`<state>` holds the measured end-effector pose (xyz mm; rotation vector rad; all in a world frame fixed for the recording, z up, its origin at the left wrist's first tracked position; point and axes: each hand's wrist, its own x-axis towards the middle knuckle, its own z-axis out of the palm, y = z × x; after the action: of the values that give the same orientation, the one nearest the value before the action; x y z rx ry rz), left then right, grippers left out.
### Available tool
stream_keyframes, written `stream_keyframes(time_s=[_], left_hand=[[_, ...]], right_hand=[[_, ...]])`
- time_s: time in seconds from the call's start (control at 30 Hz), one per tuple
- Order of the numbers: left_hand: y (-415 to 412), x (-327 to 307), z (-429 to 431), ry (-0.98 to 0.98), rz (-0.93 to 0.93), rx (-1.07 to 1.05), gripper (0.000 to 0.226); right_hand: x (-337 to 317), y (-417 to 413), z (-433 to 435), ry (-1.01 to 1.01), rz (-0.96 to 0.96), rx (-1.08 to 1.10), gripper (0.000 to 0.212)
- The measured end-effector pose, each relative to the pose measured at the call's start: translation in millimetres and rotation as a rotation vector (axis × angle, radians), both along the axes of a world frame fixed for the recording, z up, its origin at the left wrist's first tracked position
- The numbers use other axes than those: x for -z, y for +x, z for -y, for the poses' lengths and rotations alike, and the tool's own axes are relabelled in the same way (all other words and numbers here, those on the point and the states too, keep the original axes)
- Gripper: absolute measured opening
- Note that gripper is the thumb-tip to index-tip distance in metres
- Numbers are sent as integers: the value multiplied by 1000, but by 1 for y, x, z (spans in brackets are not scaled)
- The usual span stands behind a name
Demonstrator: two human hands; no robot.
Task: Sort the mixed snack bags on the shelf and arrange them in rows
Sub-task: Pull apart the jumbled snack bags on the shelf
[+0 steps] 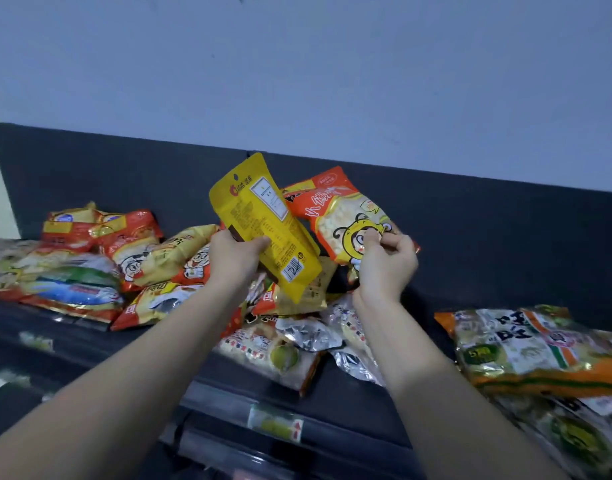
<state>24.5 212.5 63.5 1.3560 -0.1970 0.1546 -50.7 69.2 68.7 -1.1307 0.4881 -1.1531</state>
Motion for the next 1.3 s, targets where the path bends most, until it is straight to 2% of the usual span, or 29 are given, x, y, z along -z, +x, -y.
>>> stream_keyframes(time_s=[0.4, 0.77, 0.93, 1.13, 1.23, 1.3], left_hand=[[95, -1, -114, 153, 12, -215, 20], [175, 4, -152, 207, 109, -367, 24], [214, -4, -168, 276, 171, -475, 19], [247, -1, -186, 383, 246, -529, 33], [262, 1, -199, 451, 299, -535, 27], [275, 1, -210, 477, 329, -552, 24]], right_hand=[[7, 103, -94, 11, -24, -43, 25], [18, 201, -115, -53, -107, -117, 25], [17, 245, -119, -156, -169, -125, 24], [29, 290, -130, -243, -333, -209, 20], [39, 308, -137, -255, -403, -241, 19], [41, 318, -143, -302, -428, -223, 10]])
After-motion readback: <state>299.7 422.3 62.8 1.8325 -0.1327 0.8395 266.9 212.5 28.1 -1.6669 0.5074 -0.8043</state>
